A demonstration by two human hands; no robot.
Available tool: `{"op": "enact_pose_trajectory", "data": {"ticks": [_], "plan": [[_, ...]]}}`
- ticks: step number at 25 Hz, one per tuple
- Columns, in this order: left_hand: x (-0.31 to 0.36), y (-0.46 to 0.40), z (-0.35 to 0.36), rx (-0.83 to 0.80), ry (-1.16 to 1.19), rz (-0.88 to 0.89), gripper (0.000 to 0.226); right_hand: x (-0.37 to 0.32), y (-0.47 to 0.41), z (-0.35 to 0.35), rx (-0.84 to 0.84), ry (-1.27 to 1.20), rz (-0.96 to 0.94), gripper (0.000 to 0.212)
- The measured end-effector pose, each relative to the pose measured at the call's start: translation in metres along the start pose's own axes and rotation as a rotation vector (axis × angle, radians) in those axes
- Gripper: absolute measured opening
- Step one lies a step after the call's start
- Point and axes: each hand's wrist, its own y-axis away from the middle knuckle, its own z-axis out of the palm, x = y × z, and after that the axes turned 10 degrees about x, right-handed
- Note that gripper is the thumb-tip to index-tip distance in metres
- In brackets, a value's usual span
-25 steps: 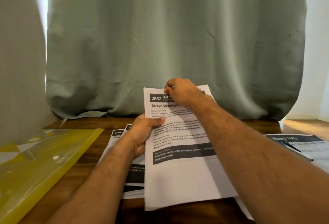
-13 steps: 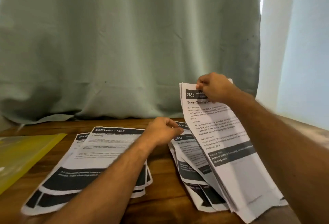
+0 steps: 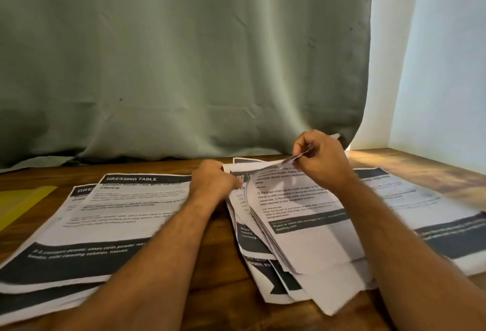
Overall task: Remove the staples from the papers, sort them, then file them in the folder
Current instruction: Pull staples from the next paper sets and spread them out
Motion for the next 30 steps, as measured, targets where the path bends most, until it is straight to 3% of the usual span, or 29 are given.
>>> {"op": "enact_pose_trajectory", "data": {"ticks": [3, 7, 13, 17, 20, 24, 27, 30], "plan": [[0.001, -0.003, -0.008, 0.102, 0.435, -0.086, 0.004, -0.006, 0.009, -0.002, 0.006, -0.006, -0.135, 0.020], [0.007, -0.003, -0.009, 0.166, 0.667, -0.171, 0.006, -0.008, 0.021, -0.007, 0.059, -0.037, -0.295, 0.028], [0.010, -0.002, -0.008, 0.185, 0.720, -0.170, 0.008, -0.008, 0.024, -0.010, 0.089, -0.064, -0.316, 0.032], [0.014, 0.001, -0.010, 0.181, 0.697, -0.089, 0.012, -0.012, 0.025, -0.002, 0.096, -0.054, -0.301, 0.021], [0.022, 0.011, -0.011, 0.124, 0.668, 0.022, 0.023, -0.023, 0.024, 0.011, 0.139, -0.008, -0.276, 0.011], [0.029, 0.021, -0.008, 0.015, 0.717, 0.072, 0.030, -0.035, 0.018, 0.030, 0.190, 0.015, -0.224, 0.015], [0.031, 0.024, -0.009, -0.024, 0.771, 0.063, 0.030, -0.033, 0.017, 0.032, 0.212, 0.022, -0.281, 0.009], [0.030, 0.021, -0.011, 0.009, 0.840, 0.027, 0.029, -0.023, 0.022, 0.022, 0.184, 0.035, -0.362, 0.021]]}}
